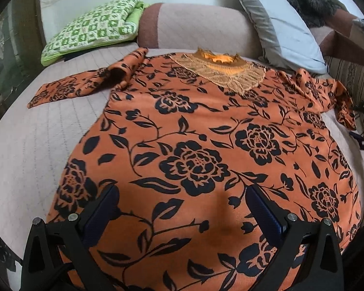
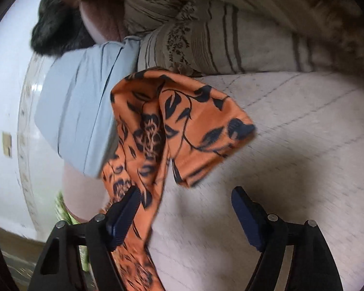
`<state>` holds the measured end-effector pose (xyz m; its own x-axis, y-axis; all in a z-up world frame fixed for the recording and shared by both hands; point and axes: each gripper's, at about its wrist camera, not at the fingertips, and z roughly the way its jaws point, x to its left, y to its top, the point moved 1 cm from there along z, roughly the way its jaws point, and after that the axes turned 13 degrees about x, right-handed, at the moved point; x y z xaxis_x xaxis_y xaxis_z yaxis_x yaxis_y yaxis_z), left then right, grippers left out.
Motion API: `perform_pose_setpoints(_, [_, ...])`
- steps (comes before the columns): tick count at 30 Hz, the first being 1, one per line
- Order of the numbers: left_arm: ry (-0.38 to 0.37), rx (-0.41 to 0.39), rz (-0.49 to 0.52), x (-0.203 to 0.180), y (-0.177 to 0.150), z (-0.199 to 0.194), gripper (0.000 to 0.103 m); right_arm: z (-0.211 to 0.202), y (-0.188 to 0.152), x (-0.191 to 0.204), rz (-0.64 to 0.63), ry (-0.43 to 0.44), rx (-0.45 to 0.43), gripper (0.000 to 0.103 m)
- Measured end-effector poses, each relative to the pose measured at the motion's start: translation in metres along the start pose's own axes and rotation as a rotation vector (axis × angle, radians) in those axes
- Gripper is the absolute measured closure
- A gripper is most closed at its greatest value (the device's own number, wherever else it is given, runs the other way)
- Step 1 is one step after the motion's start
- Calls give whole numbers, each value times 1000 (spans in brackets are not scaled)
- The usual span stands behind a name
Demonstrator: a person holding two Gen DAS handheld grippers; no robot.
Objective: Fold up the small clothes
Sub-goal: 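Grasp the sleeve cuff nearest the right gripper and lift it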
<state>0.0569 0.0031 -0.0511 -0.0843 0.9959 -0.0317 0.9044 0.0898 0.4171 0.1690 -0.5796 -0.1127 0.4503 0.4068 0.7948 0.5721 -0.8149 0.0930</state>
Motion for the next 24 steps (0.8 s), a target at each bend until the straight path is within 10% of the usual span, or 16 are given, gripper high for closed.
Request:
perform_pose_setpoints(3, [-12, 16, -4, 1, 0, 4, 0, 5, 15, -7, 56, 12, -58, 37])
perform_pose_setpoints(5, [-17, 21, -9, 2, 1, 5, 0, 6, 27, -6, 60, -41, -76, 74])
perform_pose_setpoints(7, [-33, 27, -20, 5, 1, 5, 0, 9, 36, -2, 35, -113, -80, 82])
perform_pose_setpoints(11, [-76, 28, -48, 11, 3, 2, 0, -8, 33, 50, -173, -269, -140, 93])
perform_pose_setpoints(17, [-140, 3, -74, 19, 4, -11, 0, -46, 0, 191, -518, -280, -206, 96])
perform_pose_setpoints(24, [-217, -28, -133, 40, 5, -27, 0, -35, -115, 377, -895, -240, -93, 96])
